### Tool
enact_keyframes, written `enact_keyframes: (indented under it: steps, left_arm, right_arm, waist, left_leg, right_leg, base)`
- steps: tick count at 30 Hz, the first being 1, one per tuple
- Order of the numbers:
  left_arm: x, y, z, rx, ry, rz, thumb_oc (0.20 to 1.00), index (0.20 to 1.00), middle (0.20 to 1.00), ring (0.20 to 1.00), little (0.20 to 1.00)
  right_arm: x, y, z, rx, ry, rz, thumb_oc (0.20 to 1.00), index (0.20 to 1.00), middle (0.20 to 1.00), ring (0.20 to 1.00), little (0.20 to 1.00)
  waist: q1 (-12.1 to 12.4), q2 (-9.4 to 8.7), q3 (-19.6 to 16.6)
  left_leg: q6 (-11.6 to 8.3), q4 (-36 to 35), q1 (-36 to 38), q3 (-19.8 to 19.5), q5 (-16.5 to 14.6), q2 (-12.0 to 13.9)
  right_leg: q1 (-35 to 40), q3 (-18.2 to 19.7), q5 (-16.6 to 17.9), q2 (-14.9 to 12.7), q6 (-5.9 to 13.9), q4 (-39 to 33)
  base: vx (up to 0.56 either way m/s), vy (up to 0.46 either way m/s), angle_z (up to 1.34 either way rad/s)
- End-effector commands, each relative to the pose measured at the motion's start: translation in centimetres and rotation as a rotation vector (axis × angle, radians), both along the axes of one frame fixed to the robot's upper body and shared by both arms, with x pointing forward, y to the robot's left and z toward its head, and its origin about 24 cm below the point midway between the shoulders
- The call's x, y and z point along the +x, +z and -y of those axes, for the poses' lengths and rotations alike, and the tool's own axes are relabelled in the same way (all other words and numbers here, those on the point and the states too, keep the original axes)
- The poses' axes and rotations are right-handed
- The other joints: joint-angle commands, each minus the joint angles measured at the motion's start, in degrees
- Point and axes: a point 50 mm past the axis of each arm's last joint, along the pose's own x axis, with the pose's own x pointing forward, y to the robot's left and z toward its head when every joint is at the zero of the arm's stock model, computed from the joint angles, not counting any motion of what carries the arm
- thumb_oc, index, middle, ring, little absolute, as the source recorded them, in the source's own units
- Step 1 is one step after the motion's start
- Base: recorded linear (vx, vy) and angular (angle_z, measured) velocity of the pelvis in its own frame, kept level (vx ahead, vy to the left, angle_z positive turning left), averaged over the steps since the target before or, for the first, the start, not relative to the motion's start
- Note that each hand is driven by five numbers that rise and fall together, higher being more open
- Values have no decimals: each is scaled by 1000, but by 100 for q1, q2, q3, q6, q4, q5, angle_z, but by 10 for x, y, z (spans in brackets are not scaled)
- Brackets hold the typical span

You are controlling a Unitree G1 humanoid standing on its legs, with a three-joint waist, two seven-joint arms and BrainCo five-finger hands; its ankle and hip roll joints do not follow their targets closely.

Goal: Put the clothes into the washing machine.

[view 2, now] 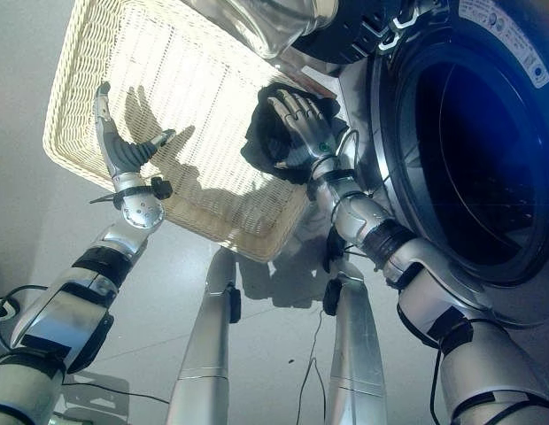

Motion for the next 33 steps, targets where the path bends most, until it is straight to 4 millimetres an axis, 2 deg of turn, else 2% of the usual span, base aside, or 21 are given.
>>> enact_keyframes:
  steps: [1, 11, 12, 13, 28, 31, 33]
  left_arm:
    - [3, 26, 15, -51, -37, 86, 1000, 1000, 1000, 1000, 1000]
    - [3, 28, 29, -41, -69, 109, 1000, 1000, 1000, 1000, 1000]
    - [3, 28, 29, -44, -70, 110, 1000, 1000, 1000, 1000, 1000]
    - [3, 28, 29, -45, -70, 111, 1000, 1000, 1000, 1000, 1000]
    - [3, 26, 33, -50, -67, 114, 1000, 1000, 1000, 1000, 1000]
    - [2, 23, 34, -49, -68, 112, 1000, 1000, 1000, 1000, 1000]
    - [2, 21, 35, -51, -67, 113, 1000, 1000, 1000, 1000, 1000]
  right_arm:
    - [15, -3, 16, -39, -153, -147, 1000, 1000, 1000, 1000, 1000]
    - [27, -17, 39, -150, -383, -313, 1000, 1000, 1000, 1000, 1000]
    - [27, -19, 41, -178, -397, -326, 504, 504, 504, 504, 504]
    - [27, -19, 41, -189, -403, -328, 200, 200, 200, 200, 200]
    - [26, -20, 38, -274, -381, -264, 200, 200, 200, 200, 200]
    - [24, -19, 36, -222, -334, -241, 200, 200, 200, 200, 200]
    - [23, -18, 34, -105, -268, -262, 200, 200, 200, 200, 200]
  waist:
    - [104, 151, -42]
    - [169, 212, -42]
    - [174, 217, -42]
    - [175, 219, -42]
    - [130, 198, -42]
    - [108, 200, -42]
    - [92, 195, -42]
  left_leg:
    - [579, 831, -59, 462, -701, -798]
    - [604, 817, -112, 452, -633, -814]
    - [608, 812, -108, 452, -627, -817]
    - [609, 812, -106, 454, -628, -816]
    - [611, 811, -96, 462, -597, -801]
    - [616, 822, -100, 462, -600, -810]
    - [618, 826, -113, 461, -600, -816]
  right_leg:
    - [658, -480, 1280, 331, 372, -1887]
    - [597, -519, 1362, 307, 376, -1885]
    - [597, -524, 1368, 314, 369, -1885]
    - [596, -526, 1367, 314, 370, -1883]
    - [591, -486, 1426, 341, 384, -1889]
    - [578, -475, 1439, 348, 382, -1888]
    - [564, -466, 1457, 352, 378, -1903]
  base:
    - [0, 0, 0]
    - [0, 0, 0]
    - [0, 0, 0]
    - [0, 0, 0]
    - [7, 0, 3]
    - [0, 0, 0]
    - [0, 0, 0]
